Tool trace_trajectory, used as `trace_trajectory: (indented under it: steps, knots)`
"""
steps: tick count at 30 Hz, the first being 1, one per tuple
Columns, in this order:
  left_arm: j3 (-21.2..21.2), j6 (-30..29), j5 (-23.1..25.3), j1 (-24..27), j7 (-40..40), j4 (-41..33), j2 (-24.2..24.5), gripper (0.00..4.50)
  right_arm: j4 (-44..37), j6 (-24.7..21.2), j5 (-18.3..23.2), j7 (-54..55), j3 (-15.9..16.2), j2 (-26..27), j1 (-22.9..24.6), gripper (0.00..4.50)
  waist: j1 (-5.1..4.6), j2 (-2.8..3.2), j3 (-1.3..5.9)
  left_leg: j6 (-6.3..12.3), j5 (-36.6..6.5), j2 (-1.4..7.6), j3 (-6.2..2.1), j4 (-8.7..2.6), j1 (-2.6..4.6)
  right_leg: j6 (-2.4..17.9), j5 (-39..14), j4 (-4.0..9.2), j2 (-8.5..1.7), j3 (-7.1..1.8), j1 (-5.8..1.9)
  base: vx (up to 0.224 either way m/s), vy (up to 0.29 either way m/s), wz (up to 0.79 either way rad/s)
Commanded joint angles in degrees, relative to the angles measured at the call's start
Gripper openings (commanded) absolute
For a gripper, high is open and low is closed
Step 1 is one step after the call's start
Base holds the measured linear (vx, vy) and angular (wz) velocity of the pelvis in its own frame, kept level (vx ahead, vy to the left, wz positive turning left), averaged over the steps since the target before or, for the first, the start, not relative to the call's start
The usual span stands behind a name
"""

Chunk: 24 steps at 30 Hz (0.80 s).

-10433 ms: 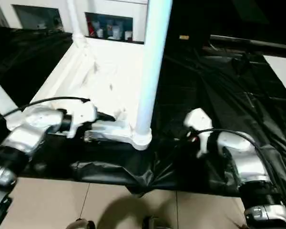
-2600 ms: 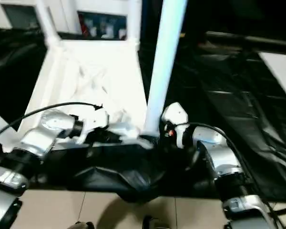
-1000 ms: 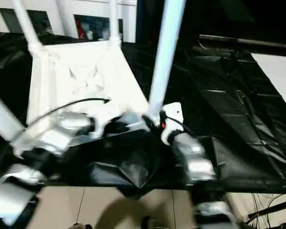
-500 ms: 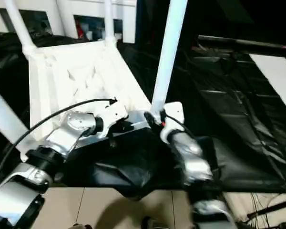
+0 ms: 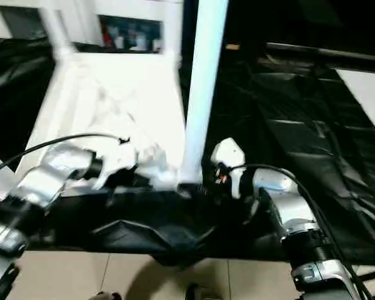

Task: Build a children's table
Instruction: Rotate leg to tighten

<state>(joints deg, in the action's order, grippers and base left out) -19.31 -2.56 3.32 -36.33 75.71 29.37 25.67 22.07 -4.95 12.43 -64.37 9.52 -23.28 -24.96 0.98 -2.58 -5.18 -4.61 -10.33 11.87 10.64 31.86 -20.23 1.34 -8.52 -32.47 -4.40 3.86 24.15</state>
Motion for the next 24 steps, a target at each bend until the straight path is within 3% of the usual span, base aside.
trace_trajectory:
  steps: [1, 6, 9, 14, 21, 24]
  knots:
    - [-4.12, -0.28, 0.9, 1.7, 2.37, 0.17, -0.4, 0.0, -1.09, -0.44, 1.17, -1.6, -0.05, -1.18, 0.19, 4.1, -0.26, 0.22, 3.34, 6.69, -8.56, 1.61, 0.2, -3.0, 0.28, 16.05, -7.57, 2.27, -2.74, -2.64, -3.08, 0.0, 0.0, 0.0]
    - [-3.64, -0.64, 0.55, 1.84, 2.98, 0.16, -0.06, 0.0, -0.64, -0.66, 0.79, -5.15, 1.57, -2.34, 0.08, 4.1, 0.54, 0.07, 3.17, 5.19, -10.97, 1.57, 0.35, -3.05, 0.25, 13.57, -13.96, 2.78, -3.11, -2.72, -3.2, 0.0, 0.0, 0.0]
    - [-3.44, -0.05, 0.86, 1.64, 2.6, 0.94, -0.03, 0.0, 0.16, 0.1, -0.25, -5.55, 2.07, -2.46, -0.18, 3.76, 0.58, -0.04, 3.23, 4.82, -10.47, 1.46, 0.33, -2.99, 0.16, 12.78, -14.72, 2.78, -3.07, -2.76, -3.16, 0.0, 0.0, 0.0]
    - [-3.2, 0.1, 0.83, 1.61, 2.55, 0.89, 0.11, 0.0, 1.16, 1.37, -1.47, -5.95, 2.52, -2.79, -0.51, 3.76, 0.6, -0.07, 3.33, 5.19, -9.34, 1.43, 0.38, -2.88, 0.17, 13.24, -12.87, 2.55, -2.96, -2.75, -3.14, 0.0, 0.0, 0.0]
    - [-3.21, 0.12, 0.76, 1.4, 2.56, 1.15, 0.28, 0.0, 1.98, 0.62, -0.6, -5.47, 1.89, -2.16, -1.14, 3.05, 0.65, -0.15, 3.35, 5.45, -9.15, 1.4, 0.41, -2.8, 0.09, 13.21, -13.01, 2.51, -2.94, -2.74, -3.21, 0.0, 0.0, 0.0]
    - [-3.16, 0.08, 0.73, 1.39, 2.59, 1.21, 0.27, 0.0, 2.17, 0.5, -0.36, -5.18, 1.68, -1.86, -1.12, 2.95, 0.67, -0.15, 3.42, 5.57, -8.77, 1.36, 0.44, -2.72, 0.1, 13.35, -12.3, 2.38, -2.9, -2.75, -3.22, 0.0, 0.0, 0.0]
